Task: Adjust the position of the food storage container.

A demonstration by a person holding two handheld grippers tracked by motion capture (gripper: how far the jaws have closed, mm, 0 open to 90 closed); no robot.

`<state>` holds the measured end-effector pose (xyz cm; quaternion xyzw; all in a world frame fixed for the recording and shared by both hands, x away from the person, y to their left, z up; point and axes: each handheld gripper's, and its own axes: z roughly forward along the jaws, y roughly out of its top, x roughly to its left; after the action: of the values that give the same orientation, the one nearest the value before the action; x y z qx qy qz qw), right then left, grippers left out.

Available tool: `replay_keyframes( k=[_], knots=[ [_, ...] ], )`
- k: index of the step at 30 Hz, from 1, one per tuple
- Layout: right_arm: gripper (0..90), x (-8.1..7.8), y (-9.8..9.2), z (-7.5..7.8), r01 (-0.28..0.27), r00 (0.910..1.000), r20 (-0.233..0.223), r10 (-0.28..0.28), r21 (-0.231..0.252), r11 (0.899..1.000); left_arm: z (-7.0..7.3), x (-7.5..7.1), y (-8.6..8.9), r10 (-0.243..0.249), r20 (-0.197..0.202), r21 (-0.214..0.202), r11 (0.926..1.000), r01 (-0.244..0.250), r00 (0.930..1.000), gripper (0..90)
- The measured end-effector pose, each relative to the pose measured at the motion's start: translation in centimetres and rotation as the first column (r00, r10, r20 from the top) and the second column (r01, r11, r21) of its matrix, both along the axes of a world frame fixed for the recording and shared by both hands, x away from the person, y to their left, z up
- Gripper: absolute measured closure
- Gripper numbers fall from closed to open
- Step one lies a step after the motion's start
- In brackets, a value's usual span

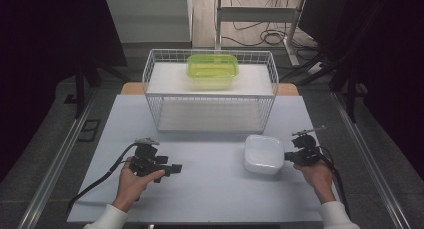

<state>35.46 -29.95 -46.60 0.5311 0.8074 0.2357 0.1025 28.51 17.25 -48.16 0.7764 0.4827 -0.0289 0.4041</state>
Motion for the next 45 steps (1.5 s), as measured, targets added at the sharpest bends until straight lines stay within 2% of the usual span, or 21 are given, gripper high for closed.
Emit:
replay_keyframes(
  k=[9, 12, 15, 20, 21, 22, 28, 31, 32, 37, 41, 45],
  knots=[
    [88.7, 0.4, 3.6, -0.4, -0.063, 0.9980, 0.009, 0.063, -0.009, 0.998, 0.0, 0.1, 0.0, 0.000, -0.002, -0.005, 1.0000, 0.000, 1.0000, 24.0],
    [88.7, 0.5, 4.7, -0.4, -0.086, 0.9959, 0.027, 0.086, -0.023, 0.996, 0.0, 0.1, 0.0, -0.001, -0.003, -0.003, 1.0000, 0.001, 1.0000, 24.0],
    [88.7, 0.7, 6.0, -0.5, -0.111, 0.9931, 0.034, 0.112, -0.017, 0.994, 0.0, 0.1, 0.0, 0.005, -0.006, -0.005, 1.0000, -0.005, 1.0000, 23.9],
    [88.7, 0.8, 8.5, -0.7, -0.162, 0.9863, 0.029, 0.162, -0.006, 0.987, 0.0, 0.1, 0.0, 0.005, -0.004, 0.000, 1.0000, -0.005, 1.0000, 24.0],
    [88.7, 0.8, 8.5, -0.7, -0.162, 0.9863, 0.029, 0.162, -0.006, 0.987, 0.0, 0.1, 0.0, 0.005, -0.004, 0.000, 1.0000, -0.005, 1.0000, 24.0],
    [88.7, 0.9, 9.5, -0.8, -0.181, 0.9830, 0.030, 0.181, -0.001, 0.983, 0.0, 0.1, 0.0, 0.002, -0.004, 0.002, 1.0000, -0.002, 1.0000, 23.9],
    [88.7, 0.8, 11.7, -1.1, -0.226, 0.9733, 0.041, 0.226, -0.010, 0.974, 0.0, 0.1, 0.0, 0.004, -0.003, 0.001, 1.0000, -0.004, 1.0000, 24.0],
    [88.7, 0.9, 12.3, -1.2, -0.237, 0.9705, 0.046, 0.237, -0.010, 0.972, -0.1, 0.1, 0.0, 0.004, -0.005, 0.002, 1.0000, -0.004, 1.0000, 24.0],
    [88.7, 1.0, 12.7, -1.3, -0.247, 0.9682, 0.047, 0.246, 0.009, 0.969, -0.1, 0.2, 0.0, 0.006, -0.007, 0.003, 1.0000, -0.006, 1.0000, 24.0],
    [88.7, 1.2, 13.8, -1.7, -0.266, 0.9625, 0.055, 0.266, 0.001, 0.964, -0.1, 0.2, -0.1, 0.007, -0.008, 0.005, 1.0000, -0.007, 0.9999, 24.1],
    [88.7, 1.4, 14.2, -1.9, -0.269, 0.9619, 0.057, 0.268, 0.026, 0.963, -0.1, 0.1, -0.1, 0.008, -0.008, 0.007, 0.9999, -0.008, 0.9999, 24.1],
    [88.7, 1.6, 14.2, -2.0, -0.273, 0.9606, 0.062, 0.271, 0.030, 0.961, -0.1, 0.1, -0.1, 0.009, -0.007, 0.007, 0.9999, -0.009, 0.9999, 24.1]
  ],
)
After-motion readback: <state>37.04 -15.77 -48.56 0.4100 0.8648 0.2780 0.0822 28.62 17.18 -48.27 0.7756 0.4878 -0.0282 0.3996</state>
